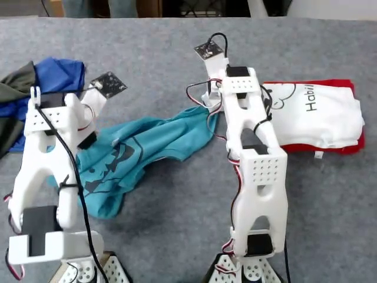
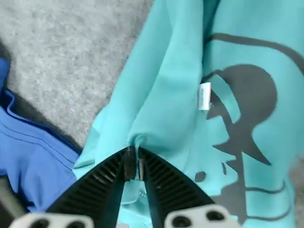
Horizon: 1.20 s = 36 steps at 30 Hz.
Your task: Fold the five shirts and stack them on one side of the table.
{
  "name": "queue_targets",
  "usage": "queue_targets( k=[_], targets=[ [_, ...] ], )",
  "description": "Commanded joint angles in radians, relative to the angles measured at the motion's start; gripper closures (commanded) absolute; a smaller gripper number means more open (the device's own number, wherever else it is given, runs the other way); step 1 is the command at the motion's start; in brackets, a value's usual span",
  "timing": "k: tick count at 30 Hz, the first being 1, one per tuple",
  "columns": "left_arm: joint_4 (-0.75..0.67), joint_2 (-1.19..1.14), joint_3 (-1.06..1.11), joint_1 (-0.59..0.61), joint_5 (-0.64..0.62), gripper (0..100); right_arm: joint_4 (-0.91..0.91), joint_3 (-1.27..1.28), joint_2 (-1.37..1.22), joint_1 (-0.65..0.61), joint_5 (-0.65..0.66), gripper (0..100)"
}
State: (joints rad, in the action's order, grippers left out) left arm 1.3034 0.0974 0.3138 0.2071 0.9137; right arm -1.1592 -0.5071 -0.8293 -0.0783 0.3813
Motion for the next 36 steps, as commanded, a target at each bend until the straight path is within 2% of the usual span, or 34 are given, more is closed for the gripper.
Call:
queue_targets(
  k=[1,4,6,8,14,17,23,36],
  targets=[
    [-0.038,-0.04,-0.065,0.013,-0.008,97,0.034,-0.016,-0.005,0.025,-0.008,98.3],
    [-0.098,-0.112,-0.093,0.03,-0.025,97,0.034,-0.016,-0.005,0.025,-0.008,98.3],
    [-0.133,-0.169,-0.133,0.036,-0.083,97,0.034,-0.016,-0.007,0.025,-0.008,98.3],
    [-0.121,-0.23,-0.183,0.036,-0.112,96,0.034,-0.016,-0.007,0.025,-0.008,98.3],
    [0.117,-0.373,-0.456,0.054,-0.109,78,0.034,-0.016,-0.007,0.025,-0.008,98.3],
    [0.241,-0.416,-0.615,0.073,-0.106,73,0.034,-0.016,-0.007,0.023,-0.008,98.3],
    [0.453,-0.454,-0.78,0.085,0.101,73,0.034,-0.013,-0.007,0.011,-0.008,98.3],
    [0.456,-0.456,-0.7,0.104,0.517,73,0.034,-0.013,-0.007,0.011,-0.008,98.3]
  ],
)
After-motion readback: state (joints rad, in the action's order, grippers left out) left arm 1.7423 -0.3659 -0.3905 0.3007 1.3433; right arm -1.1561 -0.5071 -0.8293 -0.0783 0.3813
